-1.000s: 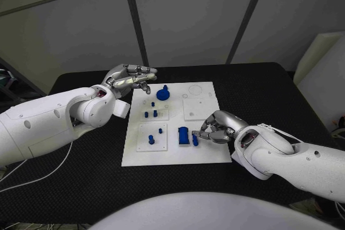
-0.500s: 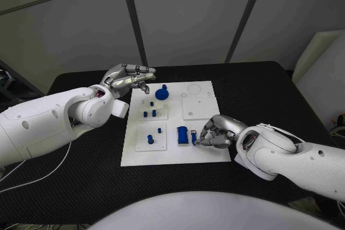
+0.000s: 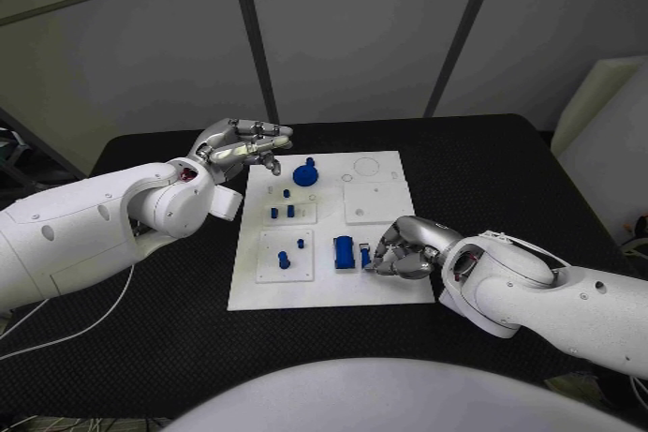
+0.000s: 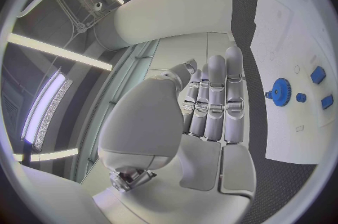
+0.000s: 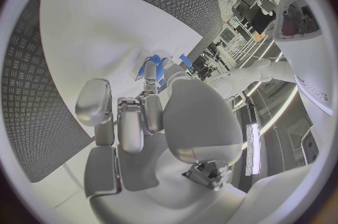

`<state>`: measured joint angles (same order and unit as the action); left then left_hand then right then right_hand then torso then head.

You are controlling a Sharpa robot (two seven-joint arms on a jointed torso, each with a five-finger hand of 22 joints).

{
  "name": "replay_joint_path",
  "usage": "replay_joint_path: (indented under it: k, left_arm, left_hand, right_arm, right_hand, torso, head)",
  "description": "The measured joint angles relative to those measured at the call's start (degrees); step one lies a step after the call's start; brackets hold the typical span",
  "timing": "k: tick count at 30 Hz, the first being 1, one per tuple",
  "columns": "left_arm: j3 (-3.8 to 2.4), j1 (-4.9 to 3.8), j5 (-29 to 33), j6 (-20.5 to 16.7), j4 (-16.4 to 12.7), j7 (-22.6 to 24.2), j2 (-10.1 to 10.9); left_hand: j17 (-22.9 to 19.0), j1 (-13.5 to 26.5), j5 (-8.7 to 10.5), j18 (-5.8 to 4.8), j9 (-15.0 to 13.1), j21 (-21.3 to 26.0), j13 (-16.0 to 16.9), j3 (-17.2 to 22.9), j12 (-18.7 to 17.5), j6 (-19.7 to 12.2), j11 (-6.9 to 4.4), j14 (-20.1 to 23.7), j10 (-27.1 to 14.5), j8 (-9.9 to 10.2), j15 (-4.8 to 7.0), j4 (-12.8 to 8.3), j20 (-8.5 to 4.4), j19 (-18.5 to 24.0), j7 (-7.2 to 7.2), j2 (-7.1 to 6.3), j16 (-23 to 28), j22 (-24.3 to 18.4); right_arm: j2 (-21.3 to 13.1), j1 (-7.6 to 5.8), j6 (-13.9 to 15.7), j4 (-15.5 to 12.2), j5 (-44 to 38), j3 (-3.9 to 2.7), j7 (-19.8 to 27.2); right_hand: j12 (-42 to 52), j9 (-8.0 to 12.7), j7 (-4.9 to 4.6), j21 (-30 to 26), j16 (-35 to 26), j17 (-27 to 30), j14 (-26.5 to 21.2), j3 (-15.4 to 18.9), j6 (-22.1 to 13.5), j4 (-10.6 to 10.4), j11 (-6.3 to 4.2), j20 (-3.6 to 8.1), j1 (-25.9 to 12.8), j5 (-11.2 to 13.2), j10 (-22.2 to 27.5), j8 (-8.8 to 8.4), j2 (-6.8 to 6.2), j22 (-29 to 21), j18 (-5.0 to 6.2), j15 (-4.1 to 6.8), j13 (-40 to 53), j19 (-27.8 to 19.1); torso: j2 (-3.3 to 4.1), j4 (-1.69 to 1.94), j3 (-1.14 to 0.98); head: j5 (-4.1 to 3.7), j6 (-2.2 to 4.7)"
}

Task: Assemble the parts on the task board

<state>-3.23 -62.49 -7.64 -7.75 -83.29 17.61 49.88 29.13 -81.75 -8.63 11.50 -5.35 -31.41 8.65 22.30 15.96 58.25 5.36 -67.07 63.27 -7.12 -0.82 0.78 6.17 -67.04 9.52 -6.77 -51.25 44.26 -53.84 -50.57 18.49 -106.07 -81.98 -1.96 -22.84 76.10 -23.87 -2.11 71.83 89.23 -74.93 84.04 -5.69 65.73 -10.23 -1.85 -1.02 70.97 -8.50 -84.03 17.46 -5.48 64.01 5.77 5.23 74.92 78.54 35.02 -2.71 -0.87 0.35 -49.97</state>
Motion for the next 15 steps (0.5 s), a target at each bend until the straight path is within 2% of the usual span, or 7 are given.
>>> replay_joint_path:
  k: [12,13,15]
  left_arm:
    - [0.0,0.01,0.0,0.01,-0.05,-0.01,0.07]
    - [0.0,0.01,0.0,0.01,-0.05,-0.01,0.07]
    - [0.0,0.01,0.0,0.01,-0.05,-0.01,0.07]
  left_hand:
    - [0.0,0.0,0.0,0.0,0.0,0.0,0.0,0.0,0.0,0.0,0.0,0.0,0.0,0.0,0.0,0.0,0.0,0.0,0.0,0.0,0.0,0.0]
    - [0.0,0.0,0.0,0.0,0.0,0.0,0.0,0.0,0.0,0.0,0.0,0.0,0.0,0.0,0.0,0.0,0.0,0.0,0.0,0.0,0.0,0.0]
    - [0.0,0.0,0.0,0.0,0.0,0.0,0.0,0.0,0.0,0.0,0.0,0.0,0.0,0.0,0.0,0.0,0.0,0.0,0.0,0.0,0.0,-0.01]
  right_arm:
    - [0.74,0.0,0.54,1.11,-1.38,0.0,-1.3]
    - [0.84,0.0,0.7,1.21,-1.51,0.0,-1.43]
    - [1.1,0.0,1.11,1.52,-1.79,0.0,-1.7]
  right_hand:
    - [0.48,-0.13,0.0,0.0,0.0,0.0,0.0,0.0,0.0,0.0,0.0,0.0,0.5,-0.2,0.0,0.29,0.58,0.43,0.0,0.0,0.0,0.0]
    - [0.48,-0.16,0.0,0.0,0.0,0.01,0.0,0.12,0.01,-0.12,0.0,0.0,0.51,-0.33,0.0,0.29,1.02,0.49,0.0,0.0,0.0,0.0]
    - [0.72,-0.19,0.0,0.0,0.0,0.01,0.0,0.15,0.01,-0.15,0.0,0.0,0.41,-0.33,0.0,0.29,1.1,0.5,0.0,0.0,0.0,0.0]
  torso:
    - [0.0,0.01,-0.02]
    - [0.0,0.01,-0.02]
    - [0.0,0.02,-0.03]
  head:
    - [0.21,-0.03]
    - [0.23,-0.03]
    - [0.24,-0.03]
